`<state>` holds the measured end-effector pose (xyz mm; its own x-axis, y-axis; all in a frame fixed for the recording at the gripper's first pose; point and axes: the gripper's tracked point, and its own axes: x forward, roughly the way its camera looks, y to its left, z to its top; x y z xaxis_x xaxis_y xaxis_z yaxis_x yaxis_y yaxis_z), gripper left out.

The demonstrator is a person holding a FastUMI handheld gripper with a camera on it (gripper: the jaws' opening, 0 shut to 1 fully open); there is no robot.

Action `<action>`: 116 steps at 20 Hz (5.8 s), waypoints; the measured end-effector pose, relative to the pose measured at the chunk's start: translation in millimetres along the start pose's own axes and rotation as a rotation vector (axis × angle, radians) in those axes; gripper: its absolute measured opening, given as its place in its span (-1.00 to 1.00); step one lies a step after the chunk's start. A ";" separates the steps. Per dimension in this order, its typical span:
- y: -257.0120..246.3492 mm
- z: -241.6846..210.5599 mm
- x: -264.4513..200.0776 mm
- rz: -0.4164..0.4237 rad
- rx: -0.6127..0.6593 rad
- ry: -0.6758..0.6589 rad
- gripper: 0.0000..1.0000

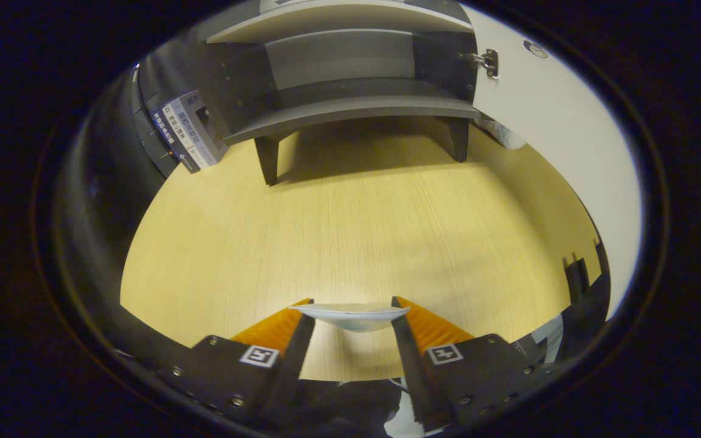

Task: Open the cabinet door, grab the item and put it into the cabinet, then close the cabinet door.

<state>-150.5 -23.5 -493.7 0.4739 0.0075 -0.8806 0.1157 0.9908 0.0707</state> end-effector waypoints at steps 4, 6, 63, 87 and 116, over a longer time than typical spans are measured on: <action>-5.2 -0.4 1.5 -0.027 0.010 -0.005 -0.06; -3.7 -1.2 1.0 -0.006 0.002 -0.002 -0.06; 7.2 437.6 -104.0 0.112 -0.029 -0.267 -0.07; 20.8 476.7 -152.7 0.172 -0.040 -0.593 0.93; -111.2 309.9 -399.0 -0.339 0.040 -0.976 0.88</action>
<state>-81.9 -178.7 -5.0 0.9108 -0.4019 -0.0946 0.3955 0.9150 -0.0792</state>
